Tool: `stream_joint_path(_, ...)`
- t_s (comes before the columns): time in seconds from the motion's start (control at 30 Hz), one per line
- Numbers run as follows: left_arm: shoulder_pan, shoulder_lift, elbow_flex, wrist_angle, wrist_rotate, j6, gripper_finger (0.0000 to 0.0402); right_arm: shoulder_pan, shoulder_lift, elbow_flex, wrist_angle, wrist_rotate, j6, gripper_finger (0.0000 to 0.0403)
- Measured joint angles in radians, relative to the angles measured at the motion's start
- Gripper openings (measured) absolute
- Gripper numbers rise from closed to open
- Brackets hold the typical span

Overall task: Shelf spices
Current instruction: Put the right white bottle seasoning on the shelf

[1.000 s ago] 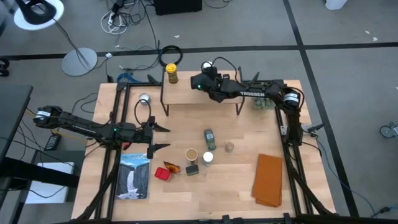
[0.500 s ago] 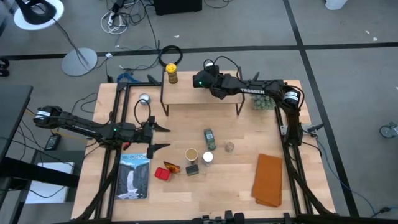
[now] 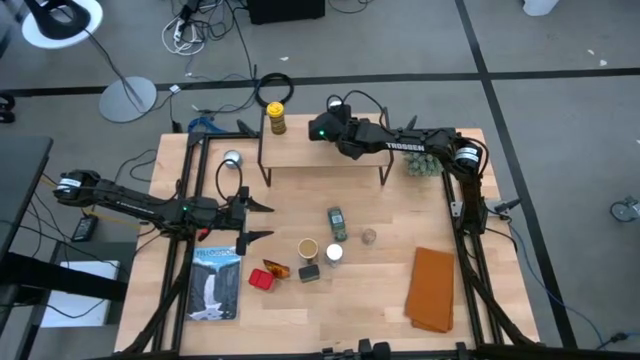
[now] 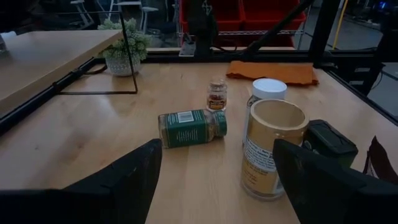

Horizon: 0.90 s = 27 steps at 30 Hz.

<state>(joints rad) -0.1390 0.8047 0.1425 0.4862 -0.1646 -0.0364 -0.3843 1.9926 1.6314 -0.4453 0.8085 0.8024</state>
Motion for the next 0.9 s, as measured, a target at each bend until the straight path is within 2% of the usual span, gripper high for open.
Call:
stream_joint_path(0.2,0.0,0.0,-0.001,-0.002,0.0,0.001,0.0312,0.011,-0.011,0.021,0.085,0.001,-0.156,0.0233)
stream_joint_path(0.53,0.0,0.0,-0.001,-0.009,0.0,0.001,0.0312,0.012,-0.016,0.108,0.09,0.036,-0.209,0.0229)
stream_joint_path(0.7,0.0,0.0,-0.001,-0.01,0.0,0.001,0.0312,0.028,-0.016,0.16,0.09,0.045,-0.284,0.0228)
stream_joint_path(0.9,0.0,0.0,-0.001,-0.01,0.0,0.001,0.0312,0.073,-0.016,0.256,0.081,0.157,-0.421,0.0226)
